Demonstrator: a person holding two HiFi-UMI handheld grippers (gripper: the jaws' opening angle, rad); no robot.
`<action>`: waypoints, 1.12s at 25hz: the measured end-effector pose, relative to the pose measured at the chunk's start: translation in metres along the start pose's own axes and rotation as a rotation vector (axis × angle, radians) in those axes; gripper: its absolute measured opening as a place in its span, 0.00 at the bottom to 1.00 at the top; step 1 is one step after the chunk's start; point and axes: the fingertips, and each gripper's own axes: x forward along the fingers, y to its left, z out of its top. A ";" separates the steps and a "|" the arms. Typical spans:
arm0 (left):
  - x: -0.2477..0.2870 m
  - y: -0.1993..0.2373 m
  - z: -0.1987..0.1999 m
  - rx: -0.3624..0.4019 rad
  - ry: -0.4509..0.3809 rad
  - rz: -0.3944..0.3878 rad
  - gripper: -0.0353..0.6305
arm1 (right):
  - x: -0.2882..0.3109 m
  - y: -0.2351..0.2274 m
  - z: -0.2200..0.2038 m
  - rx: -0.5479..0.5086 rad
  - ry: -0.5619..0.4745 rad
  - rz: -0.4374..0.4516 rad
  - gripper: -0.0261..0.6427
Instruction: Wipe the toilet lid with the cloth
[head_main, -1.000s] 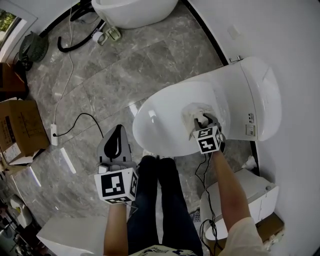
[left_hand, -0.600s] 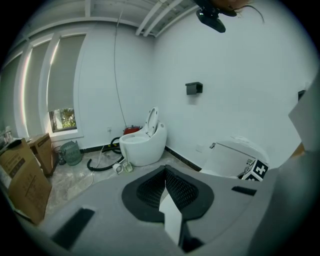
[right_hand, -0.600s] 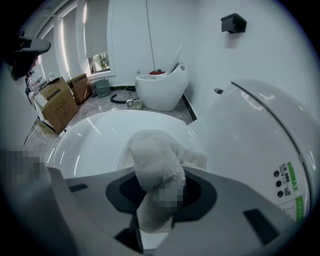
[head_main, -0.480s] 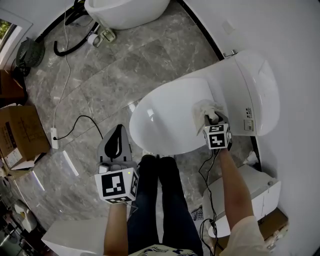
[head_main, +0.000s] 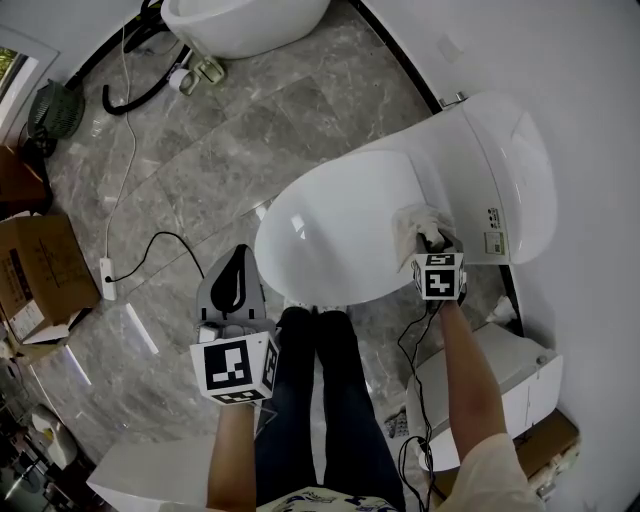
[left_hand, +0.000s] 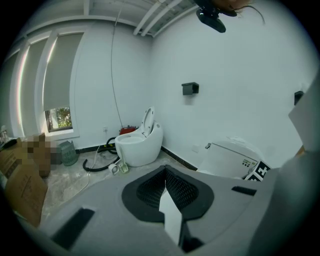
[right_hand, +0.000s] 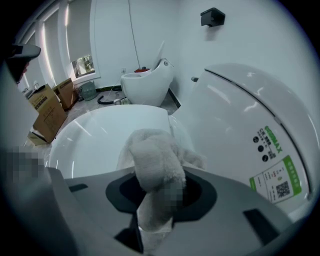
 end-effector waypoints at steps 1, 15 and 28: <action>0.000 0.000 0.000 -0.001 0.000 -0.001 0.06 | -0.001 -0.001 -0.002 0.009 0.000 -0.006 0.22; -0.013 0.011 -0.005 -0.019 -0.005 0.011 0.06 | -0.013 0.017 -0.028 0.095 0.061 -0.063 0.22; -0.033 0.044 -0.012 -0.046 -0.017 0.049 0.06 | -0.022 0.076 -0.037 0.059 0.068 -0.049 0.21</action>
